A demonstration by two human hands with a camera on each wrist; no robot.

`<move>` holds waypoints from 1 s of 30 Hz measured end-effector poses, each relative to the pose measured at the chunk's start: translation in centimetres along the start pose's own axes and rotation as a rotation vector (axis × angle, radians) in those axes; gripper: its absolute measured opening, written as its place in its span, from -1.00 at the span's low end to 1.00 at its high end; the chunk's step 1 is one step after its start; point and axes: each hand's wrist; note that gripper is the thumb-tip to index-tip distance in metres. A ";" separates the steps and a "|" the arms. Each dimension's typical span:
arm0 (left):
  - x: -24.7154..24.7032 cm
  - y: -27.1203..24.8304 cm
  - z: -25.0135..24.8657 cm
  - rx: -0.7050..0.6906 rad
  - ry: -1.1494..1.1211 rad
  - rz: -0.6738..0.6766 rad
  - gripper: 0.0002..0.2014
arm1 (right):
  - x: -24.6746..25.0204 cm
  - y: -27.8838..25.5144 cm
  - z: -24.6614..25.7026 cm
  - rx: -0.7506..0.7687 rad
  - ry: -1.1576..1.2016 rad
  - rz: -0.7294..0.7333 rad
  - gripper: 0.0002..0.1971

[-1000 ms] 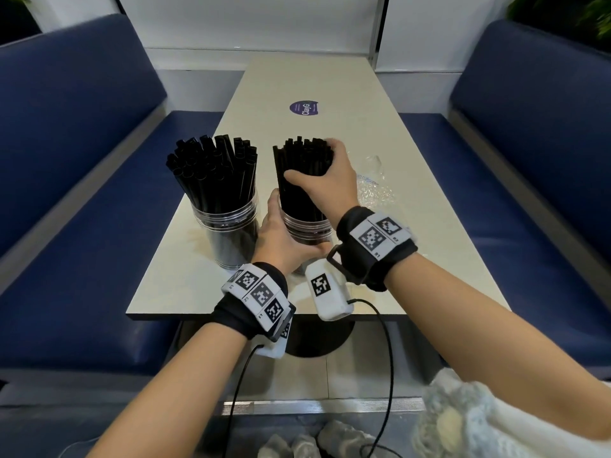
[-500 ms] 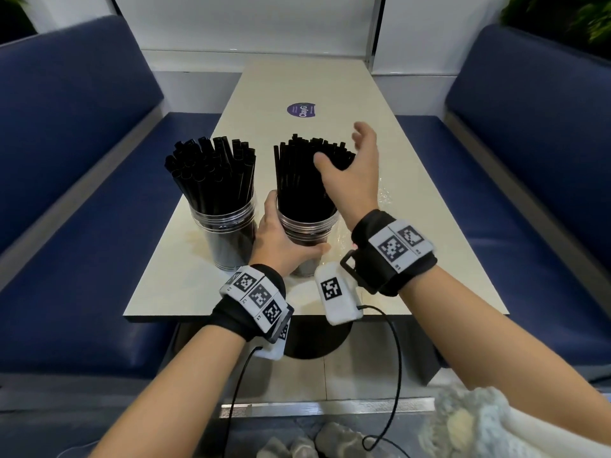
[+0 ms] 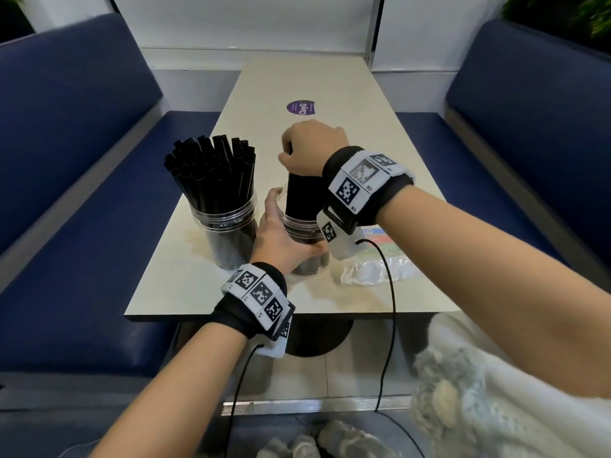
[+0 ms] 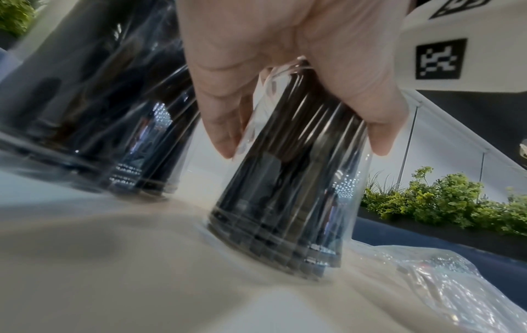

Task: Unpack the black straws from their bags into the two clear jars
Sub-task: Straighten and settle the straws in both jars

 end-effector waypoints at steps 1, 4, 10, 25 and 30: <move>0.0 0.0 -0.1 -0.001 0.003 -0.002 0.17 | 0.0 -0.1 -0.2 -0.024 -0.009 -0.009 -0.77; 0.0 -0.2 -0.3 -0.020 0.017 -0.005 0.16 | 0.0 -0.7 -0.9 -0.108 -0.167 -0.011 -0.69; 0.0 -0.3 -0.4 -0.041 0.022 -0.008 0.18 | 0.5 -1.7 -1.8 -0.201 -0.150 0.106 -0.64; -0.3 -0.1 -0.2 -0.030 0.036 -0.021 0.19 | 0.2 -2.6 -3.4 -0.177 0.343 -0.229 -0.62; -0.2 0.0 -0.1 -0.036 0.019 -0.023 0.16 | -0.4 -3.2 -3.2 -0.188 0.201 -0.115 -0.65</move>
Point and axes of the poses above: each hand's wrist, its own y-axis towards the middle knuckle, its own x-axis out of the back of the hand, z = x × y, and after that the axes turned 10 degrees about -x, right-handed
